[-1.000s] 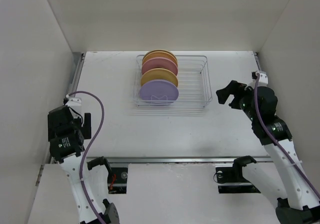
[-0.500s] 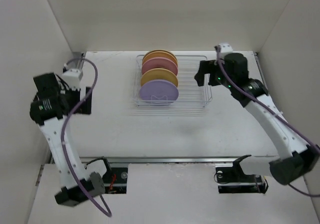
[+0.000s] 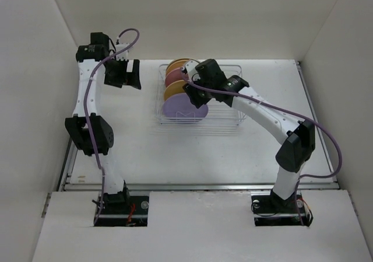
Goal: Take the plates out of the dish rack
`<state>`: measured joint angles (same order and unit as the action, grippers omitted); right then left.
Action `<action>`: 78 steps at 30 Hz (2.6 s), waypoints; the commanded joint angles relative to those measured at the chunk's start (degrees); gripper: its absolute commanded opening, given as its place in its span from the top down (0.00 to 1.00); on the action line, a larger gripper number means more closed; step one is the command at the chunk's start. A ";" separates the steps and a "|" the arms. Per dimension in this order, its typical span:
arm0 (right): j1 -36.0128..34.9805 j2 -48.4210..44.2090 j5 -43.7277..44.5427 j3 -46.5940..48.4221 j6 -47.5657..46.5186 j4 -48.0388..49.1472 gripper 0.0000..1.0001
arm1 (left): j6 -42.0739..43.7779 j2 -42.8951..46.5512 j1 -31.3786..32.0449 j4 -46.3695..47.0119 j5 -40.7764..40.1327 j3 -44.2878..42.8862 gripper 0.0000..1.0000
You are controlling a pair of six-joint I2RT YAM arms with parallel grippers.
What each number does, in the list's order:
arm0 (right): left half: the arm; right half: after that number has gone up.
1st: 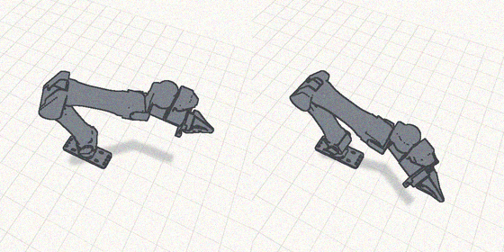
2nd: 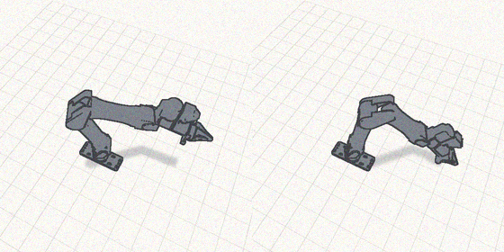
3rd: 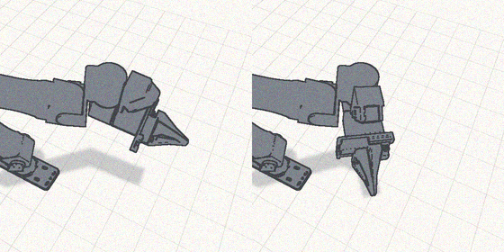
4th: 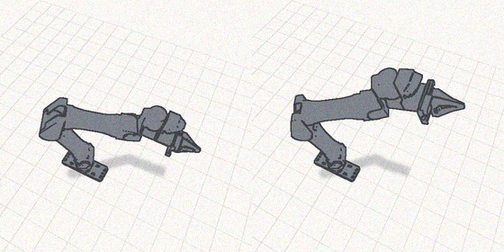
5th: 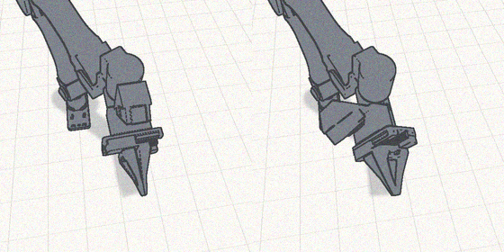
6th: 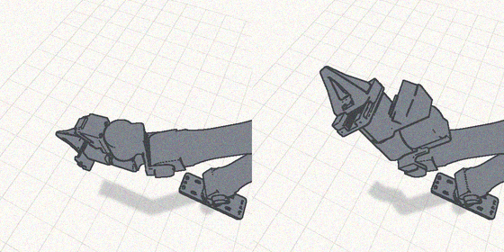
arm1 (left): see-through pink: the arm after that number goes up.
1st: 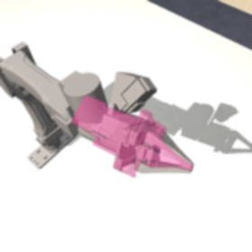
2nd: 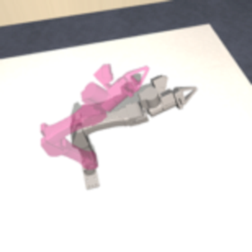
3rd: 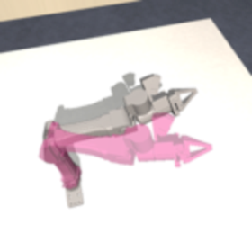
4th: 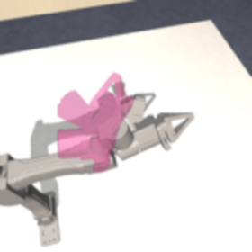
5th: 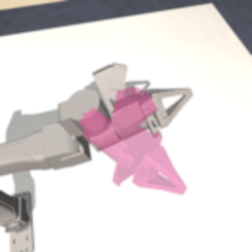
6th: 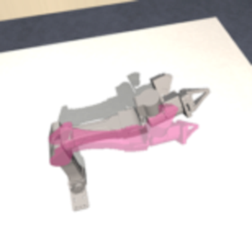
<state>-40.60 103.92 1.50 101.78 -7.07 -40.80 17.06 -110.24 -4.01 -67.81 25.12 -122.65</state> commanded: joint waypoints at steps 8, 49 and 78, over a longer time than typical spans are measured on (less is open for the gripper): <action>-0.62 3.57 5.27 3.52 -2.77 3.35 0.62 | -6.42 -7.00 6.55 4.00 3.61 0.13 0.08; 0.86 -19.63 11.73 -11.95 10.48 14.36 1.00 | -26.90 -11.94 12.71 14.80 0.72 9.53 1.00; -4.49 -4.43 -5.11 -33.23 24.47 12.76 0.84 | -34.01 -4.81 13.85 20.17 -6.93 20.78 1.00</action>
<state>-44.73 99.92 -7.51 65.63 16.73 -30.30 -12.73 -116.01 7.94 -45.04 18.22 -105.12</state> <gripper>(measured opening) 0.154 0.024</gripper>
